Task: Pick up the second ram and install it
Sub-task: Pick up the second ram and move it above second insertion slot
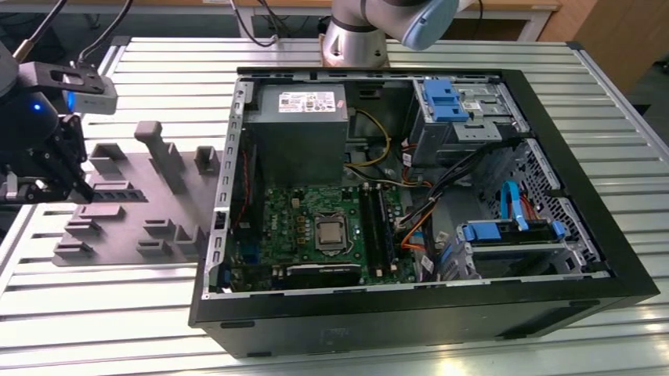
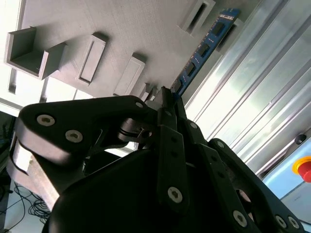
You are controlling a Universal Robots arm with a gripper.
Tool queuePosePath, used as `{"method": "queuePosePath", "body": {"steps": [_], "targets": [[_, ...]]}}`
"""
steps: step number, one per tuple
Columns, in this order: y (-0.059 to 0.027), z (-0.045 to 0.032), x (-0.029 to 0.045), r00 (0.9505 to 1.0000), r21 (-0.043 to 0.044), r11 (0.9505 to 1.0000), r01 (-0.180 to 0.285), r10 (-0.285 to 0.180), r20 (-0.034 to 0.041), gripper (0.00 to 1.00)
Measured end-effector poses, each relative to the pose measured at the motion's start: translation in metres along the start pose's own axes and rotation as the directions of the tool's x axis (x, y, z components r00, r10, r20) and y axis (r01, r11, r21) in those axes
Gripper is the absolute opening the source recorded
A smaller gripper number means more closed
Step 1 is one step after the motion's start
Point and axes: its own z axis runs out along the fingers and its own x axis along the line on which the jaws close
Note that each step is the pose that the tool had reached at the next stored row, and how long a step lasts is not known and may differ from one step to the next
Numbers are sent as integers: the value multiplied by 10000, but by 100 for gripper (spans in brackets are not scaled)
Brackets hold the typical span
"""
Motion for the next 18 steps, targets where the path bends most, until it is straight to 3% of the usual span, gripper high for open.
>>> {"method": "queuePosePath", "body": {"steps": [18], "targets": [[1,-71,-1,10000,0,10000,0,0,-1,14]]}}
